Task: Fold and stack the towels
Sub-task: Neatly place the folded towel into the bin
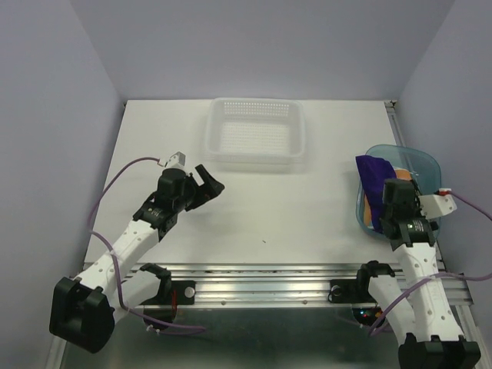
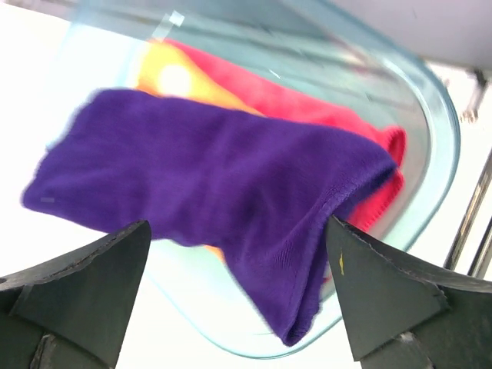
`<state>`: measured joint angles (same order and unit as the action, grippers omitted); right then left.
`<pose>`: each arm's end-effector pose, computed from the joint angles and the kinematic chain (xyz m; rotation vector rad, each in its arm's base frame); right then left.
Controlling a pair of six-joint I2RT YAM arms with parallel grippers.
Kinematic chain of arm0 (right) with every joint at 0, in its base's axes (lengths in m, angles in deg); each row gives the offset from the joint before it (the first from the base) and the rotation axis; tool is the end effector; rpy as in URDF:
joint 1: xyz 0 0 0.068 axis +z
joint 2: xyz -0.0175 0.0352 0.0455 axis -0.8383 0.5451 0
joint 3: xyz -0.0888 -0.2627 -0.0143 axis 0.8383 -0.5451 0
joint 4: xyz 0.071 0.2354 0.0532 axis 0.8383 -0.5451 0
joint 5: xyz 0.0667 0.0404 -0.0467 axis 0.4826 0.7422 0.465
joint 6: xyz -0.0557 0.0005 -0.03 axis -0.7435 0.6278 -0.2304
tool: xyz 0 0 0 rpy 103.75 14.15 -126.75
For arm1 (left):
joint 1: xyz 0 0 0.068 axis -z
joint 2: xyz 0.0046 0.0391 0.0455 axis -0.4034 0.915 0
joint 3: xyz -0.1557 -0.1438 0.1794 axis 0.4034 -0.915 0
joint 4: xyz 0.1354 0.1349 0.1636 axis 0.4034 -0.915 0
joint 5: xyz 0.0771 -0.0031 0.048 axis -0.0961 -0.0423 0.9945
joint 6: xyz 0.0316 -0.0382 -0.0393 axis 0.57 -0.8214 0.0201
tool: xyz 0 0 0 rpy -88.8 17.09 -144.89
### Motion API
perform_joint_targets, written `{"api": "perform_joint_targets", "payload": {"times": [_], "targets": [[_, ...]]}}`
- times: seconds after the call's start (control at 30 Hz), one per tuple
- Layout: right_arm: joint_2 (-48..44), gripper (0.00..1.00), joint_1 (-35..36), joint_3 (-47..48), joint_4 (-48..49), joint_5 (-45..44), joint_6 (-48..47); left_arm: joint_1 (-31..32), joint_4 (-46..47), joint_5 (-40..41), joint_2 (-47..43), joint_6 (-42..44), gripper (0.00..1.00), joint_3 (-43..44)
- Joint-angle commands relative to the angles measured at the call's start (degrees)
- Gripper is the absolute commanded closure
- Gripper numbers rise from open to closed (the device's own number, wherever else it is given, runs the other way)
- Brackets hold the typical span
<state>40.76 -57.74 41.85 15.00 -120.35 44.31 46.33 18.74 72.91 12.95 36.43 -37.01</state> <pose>0.1165 -0.0362 0.2577 1.3388 1.6478 -0.3633 0.1970 -0.0873 0.2499 -0.2934 2.0868 -0.8116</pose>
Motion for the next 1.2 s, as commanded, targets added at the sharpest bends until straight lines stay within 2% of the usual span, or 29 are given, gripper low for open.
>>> {"api": "perform_joint_targets", "payload": {"times": [0.0,0.07,0.13,0.23,0.37,0.4,0.47,0.57,0.77,1.0,1.17], "targets": [[1.7,0.00,-0.5,9.7,-1.1,-2.3,-7.9,0.4,3.2,0.9,-1.4,0.7,0.01,1.0],[3.5,0.00,-0.5,13.2,-0.6,-0.4,-14.8,0.4,3.1,1.3,-0.8,0.9,0.01,1.5],[4.8,0.00,-0.5,14.4,4.7,3.1,-22.1,0.4,4.6,1.4,-0.4,1.3,0.01,2.3],[9.6,0.00,-0.4,17.4,9.3,16.0,-33.1,0.4,6.0,1.6,0.6,2.1,0.01,3.0],[19.6,0.00,-0.4,22.4,14.9,23.4,-43.3,0.4,7.0,0.7,1.7,3.8,0.01,3.2],[25.1,0.00,-0.5,25.5,12.5,22.4,-42.8,0.4,7.1,0.5,1.7,4.2,0.01,3.1],[29.8,0.00,-0.5,29.3,9.3,17.7,-39.9,0.4,7.5,0.7,1.6,4.3,0.01,2.3],[36.3,0.05,-1.4,32.7,11.6,15.1,-42.5,0.3,8.2,0.4,1.9,4.7,0.01,1.6],[44.4,0.13,-7.7,37.6,13.4,20.3,-42.4,0.3,8.6,0.3,3.2,5.2,0.01,1.6],[50.4,0.17,-12.0,35.0,20.5,25.8,-42.9,0.3,8.8,0.4,5.6,5.6,0.01,2.2],[53.2,0.22,-14.8,32.6,25.8,34.0,-45.3,0.3,8.8,0.7,6.6,5.4,0.01,2.5]]}}
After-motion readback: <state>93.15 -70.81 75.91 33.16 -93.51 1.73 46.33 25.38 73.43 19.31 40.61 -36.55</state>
